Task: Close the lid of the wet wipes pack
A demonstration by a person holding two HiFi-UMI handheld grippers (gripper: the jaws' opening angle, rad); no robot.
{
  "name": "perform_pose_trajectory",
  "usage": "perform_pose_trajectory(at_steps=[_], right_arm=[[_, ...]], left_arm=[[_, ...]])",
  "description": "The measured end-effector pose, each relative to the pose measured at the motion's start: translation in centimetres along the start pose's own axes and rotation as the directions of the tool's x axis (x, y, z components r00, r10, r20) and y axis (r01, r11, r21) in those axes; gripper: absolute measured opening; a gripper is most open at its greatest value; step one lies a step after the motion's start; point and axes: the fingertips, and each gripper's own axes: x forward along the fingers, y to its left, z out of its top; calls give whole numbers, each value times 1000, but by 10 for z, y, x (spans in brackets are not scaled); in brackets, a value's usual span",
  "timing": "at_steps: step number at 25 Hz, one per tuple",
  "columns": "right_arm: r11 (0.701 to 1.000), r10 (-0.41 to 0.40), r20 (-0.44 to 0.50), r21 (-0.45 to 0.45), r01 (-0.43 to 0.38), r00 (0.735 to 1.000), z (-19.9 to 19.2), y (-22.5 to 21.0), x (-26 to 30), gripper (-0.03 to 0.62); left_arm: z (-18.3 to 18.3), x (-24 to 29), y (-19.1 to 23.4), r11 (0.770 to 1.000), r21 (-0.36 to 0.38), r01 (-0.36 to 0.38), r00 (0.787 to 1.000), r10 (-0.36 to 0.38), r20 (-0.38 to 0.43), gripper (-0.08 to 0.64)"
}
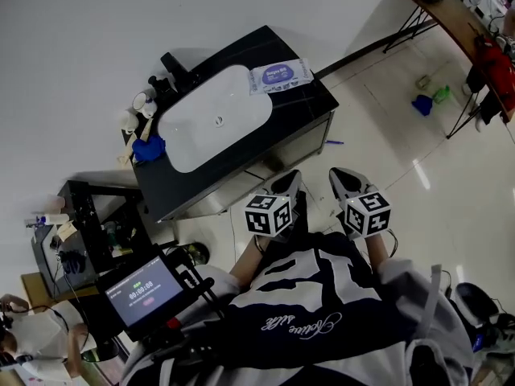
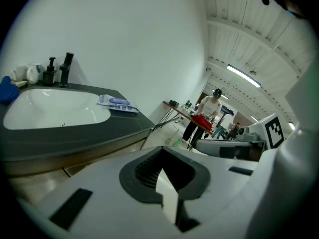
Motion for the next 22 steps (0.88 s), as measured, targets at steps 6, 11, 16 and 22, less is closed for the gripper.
perform_pose_trajectory(at_steps=[6,11,16,22], right_arm=[[998,52,16,18,-52,999,-43,39,-40,-2],[995,99,18,14,-99,995,-55,62,-45,-2],[991,129,42,17,-130,991,-51,71,-36,-2],[994,104,102,33,-108,989,-31,110,-44,-2]], left_arm=[[-51,-54,-27,999,12,-44,999,44,-6,-2],[-63,-76,-31,998,17,-66,998,66,0,-2],[-54,-76,-23,997,30,-75,997,74,29,-2],[-38,-115,-20,997,54,-47,996,43,75,-2]])
